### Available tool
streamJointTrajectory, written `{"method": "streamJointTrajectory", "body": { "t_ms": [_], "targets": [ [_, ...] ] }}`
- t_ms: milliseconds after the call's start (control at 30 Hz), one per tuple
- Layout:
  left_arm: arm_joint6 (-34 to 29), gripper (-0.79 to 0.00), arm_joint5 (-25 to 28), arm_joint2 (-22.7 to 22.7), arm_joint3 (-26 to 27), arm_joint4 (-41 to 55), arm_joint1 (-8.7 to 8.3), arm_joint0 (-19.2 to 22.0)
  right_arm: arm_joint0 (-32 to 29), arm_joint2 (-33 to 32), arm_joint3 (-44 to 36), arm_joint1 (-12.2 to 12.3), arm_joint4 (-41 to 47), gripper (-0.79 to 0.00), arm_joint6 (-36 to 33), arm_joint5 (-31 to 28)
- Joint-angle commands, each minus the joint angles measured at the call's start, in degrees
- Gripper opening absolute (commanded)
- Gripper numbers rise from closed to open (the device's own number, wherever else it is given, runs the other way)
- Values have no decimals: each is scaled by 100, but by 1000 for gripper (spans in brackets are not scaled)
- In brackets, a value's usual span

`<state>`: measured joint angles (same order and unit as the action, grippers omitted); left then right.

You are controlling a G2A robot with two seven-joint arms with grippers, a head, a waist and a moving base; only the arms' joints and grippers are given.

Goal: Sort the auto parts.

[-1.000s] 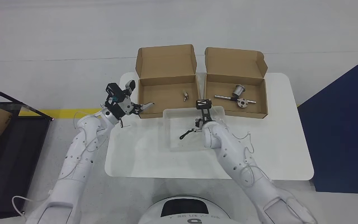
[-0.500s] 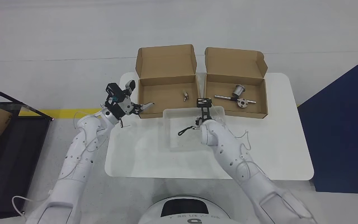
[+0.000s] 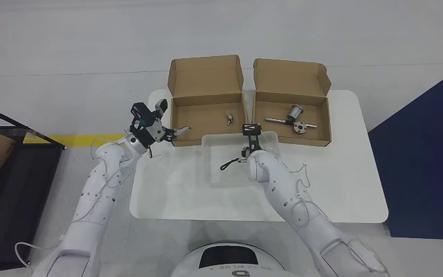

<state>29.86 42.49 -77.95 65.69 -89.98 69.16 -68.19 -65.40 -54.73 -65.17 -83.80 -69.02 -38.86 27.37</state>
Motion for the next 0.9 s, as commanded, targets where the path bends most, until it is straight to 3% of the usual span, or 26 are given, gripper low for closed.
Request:
{"method": "streamJointTrajectory", "body": {
  "t_ms": [0,867],
  "targets": [
    [0,0,0,0,0,0,0,0,0,-6,5,-7,-22,-505,-31,4],
    [0,0,0,0,0,0,0,0,-292,-82,-256,13,-586,-536,-435,-315]
  ]
}}
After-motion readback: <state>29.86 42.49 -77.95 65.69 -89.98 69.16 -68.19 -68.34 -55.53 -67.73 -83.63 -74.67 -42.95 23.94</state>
